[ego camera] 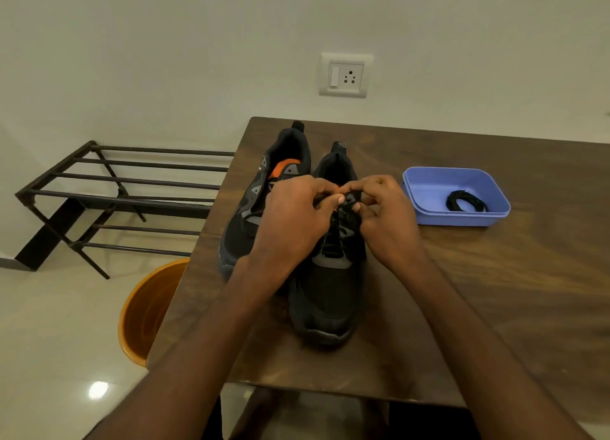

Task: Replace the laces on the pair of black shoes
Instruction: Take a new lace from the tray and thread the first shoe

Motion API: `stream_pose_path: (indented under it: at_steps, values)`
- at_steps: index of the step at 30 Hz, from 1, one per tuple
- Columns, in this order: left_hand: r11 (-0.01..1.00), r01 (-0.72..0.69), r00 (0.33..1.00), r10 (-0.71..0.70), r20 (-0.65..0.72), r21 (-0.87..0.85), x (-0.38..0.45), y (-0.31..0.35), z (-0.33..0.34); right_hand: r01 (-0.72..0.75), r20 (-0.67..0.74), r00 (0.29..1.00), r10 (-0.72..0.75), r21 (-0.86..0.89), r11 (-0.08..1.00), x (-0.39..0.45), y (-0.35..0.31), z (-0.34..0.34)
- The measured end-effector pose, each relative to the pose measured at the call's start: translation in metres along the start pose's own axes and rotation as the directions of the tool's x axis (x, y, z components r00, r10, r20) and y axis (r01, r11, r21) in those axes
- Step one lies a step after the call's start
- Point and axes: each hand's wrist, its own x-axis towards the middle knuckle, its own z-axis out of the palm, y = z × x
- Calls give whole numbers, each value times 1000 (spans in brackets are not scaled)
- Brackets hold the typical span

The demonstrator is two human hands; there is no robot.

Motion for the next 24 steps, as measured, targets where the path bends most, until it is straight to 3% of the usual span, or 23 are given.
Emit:
stream_pose_path:
  at_steps: [10,15,19,24]
  values:
    - [994,13,989,-29,146,107,10,-2,2,-30,-39,998,39,206,978,2,16,-7]
    - [977,-57,971,6,240,206,16,3,2,-52,-33,997,63,278,959,2,20,-5]
    - [958,-88,973,23,231,274,20,7,3,-57,-28,997,67,268,962,3,18,-5]
    - [953,-26,987,-23,160,302,20,11,9,-54,-8,998,58,264,963,4,19,-7]
